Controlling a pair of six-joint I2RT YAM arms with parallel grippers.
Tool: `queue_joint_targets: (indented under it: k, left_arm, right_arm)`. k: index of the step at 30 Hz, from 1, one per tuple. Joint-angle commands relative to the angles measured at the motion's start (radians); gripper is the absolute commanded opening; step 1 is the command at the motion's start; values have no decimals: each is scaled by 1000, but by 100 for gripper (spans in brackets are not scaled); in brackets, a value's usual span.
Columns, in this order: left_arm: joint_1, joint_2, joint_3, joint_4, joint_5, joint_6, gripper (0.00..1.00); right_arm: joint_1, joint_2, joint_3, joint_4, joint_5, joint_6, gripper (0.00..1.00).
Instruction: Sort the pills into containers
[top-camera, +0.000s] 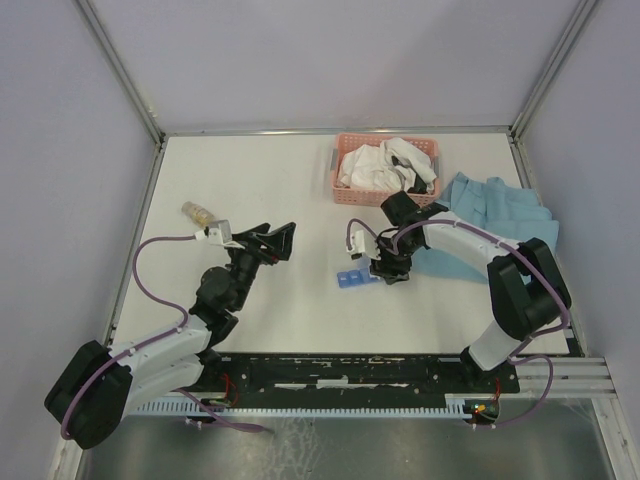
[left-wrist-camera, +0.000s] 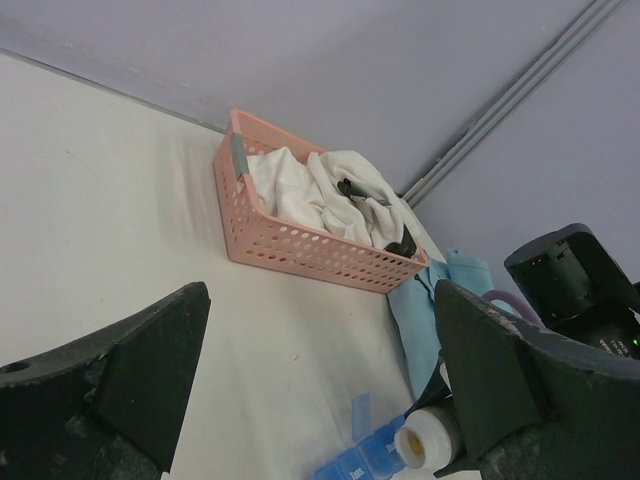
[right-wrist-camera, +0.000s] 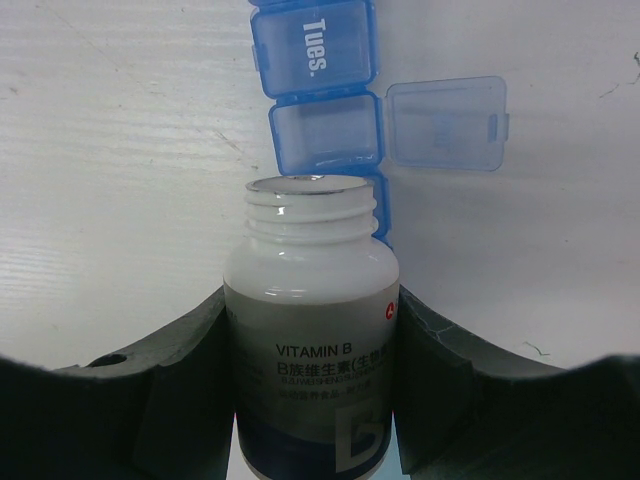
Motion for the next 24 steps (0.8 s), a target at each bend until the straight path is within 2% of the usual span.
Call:
queue_joint_targets:
  k: [1,24]
  left_arm:
    - [-2,-16,-3,63,-20,27,99]
    - [-2,-20,-7,63,-24,27,99]
  right_arm:
    - [14,13,53,-9,28,25,1]
    - [45,26,69,-12,79,50,1]
